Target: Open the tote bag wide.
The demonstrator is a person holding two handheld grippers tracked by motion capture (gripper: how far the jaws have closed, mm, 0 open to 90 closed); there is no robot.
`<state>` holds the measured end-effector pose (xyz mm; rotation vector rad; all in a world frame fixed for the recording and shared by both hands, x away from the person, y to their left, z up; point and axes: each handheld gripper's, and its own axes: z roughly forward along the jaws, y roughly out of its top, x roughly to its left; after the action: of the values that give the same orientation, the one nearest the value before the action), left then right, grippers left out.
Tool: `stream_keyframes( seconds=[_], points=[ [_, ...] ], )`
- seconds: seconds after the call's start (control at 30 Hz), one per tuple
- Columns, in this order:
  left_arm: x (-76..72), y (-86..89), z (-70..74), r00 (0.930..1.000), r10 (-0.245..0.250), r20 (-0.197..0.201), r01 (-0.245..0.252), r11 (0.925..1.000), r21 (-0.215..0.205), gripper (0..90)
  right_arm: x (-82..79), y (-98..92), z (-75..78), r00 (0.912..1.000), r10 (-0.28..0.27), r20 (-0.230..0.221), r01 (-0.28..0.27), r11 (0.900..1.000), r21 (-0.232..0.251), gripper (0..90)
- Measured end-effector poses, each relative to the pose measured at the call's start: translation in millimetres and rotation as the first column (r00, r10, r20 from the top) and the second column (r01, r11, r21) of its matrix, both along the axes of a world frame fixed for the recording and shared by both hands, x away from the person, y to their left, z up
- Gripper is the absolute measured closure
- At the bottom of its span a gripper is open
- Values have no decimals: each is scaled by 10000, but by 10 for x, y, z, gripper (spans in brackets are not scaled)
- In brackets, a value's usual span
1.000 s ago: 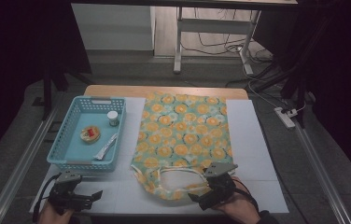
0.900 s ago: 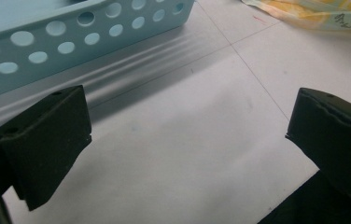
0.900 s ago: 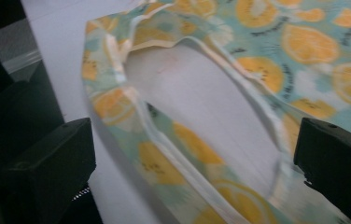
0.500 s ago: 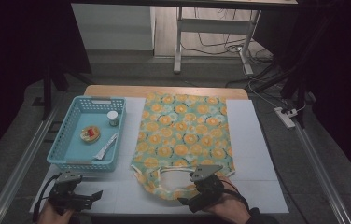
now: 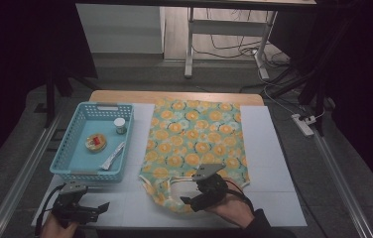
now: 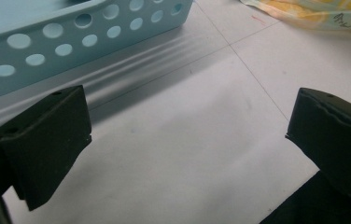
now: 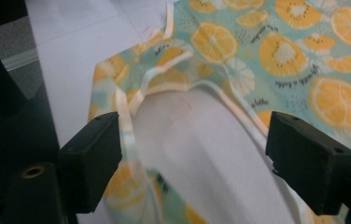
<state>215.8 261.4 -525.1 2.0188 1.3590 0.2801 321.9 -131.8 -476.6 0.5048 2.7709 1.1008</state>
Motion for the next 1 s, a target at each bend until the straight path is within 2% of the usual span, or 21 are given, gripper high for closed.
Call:
stream_keyframes(
  seconds=[0.07, 0.1, 0.13, 0.23, 0.47, 0.6, 0.7, 0.77, 0.8, 0.83, 0.87, 0.9, 1.0],
  points=[
    [0, -1, 0, 10000, -7, 5, 7, 10000, 5, 0, 43, 119, 6, 9998, 194, 4, -194, 9998, -28, 307],
    [0, -1, 0, 10000, -10, 9, 10, 10000, 1, 0, 43, 119, 6, 9998, 194, 4, -194, 9998, -28, 307],
    [0, -1, 0, 10000, -13, 12, 13, 10000, -2, 0, 65, 204, -9, 9994, 351, -40, -351, 9992, -174, 364],
    [-1, 1, 0, 10000, -30, 21, 30, 10000, -7, 0, 83, 311, -61, 9984, 536, -166, -542, 9977, -399, 417],
    [0, -5, 0, 10000, -71, 25, 71, 10000, 5, 0, 66, 401, -212, 9956, 786, -512, -821, 9942, -697, 412],
    [2, -8, 1, 9999, -100, 14, 100, 9999, 24, 0, -4, 467, -343, 9900, 1146, -817, -1215, 9889, -858, 399],
    [3, -9, 1, 9999, -115, 16, 115, 9999, 35, 0, -37, 495, -380, 9875, 1315, -869, -1395, 9859, -924, 413],
    [4, -11, 0, 9999, -123, 16, 123, 9999, 46, 0, -67, 528, -410, 9803, 1682, -1033, -1772, 9804, -859, 486],
    [5, -12, 0, 9999, -129, 11, 129, 9999, 57, 0, -67, 528, -410, 9803, 1682, -1033, -1772, 9804, -859, 486],
    [6, -12, 0, 9999, -135, 6, 135, 9999, 70, 0, -78, 547, -421, 9735, 1990, -1130, -2091, 9741, -860, 562],
    [6, -14, -1, 9999, -136, 3, 136, 9999, 74, 0, -78, 547, -421, 9735, 1990, -1130, -2091, 9741, -860, 562],
    [7, -15, -1, 9999, -137, 2, 137, 9999, 83, 0, -79, 565, -424, 9695, 2155, -1168, -2254, 9711, -785, 648],
    [8, -18, -2, 9999, -132, -4, 132, 9999, 93, 0, -59, 579, -415, 9652, 2246, -1339, -2336, 9708, -554, 826]
  ],
)
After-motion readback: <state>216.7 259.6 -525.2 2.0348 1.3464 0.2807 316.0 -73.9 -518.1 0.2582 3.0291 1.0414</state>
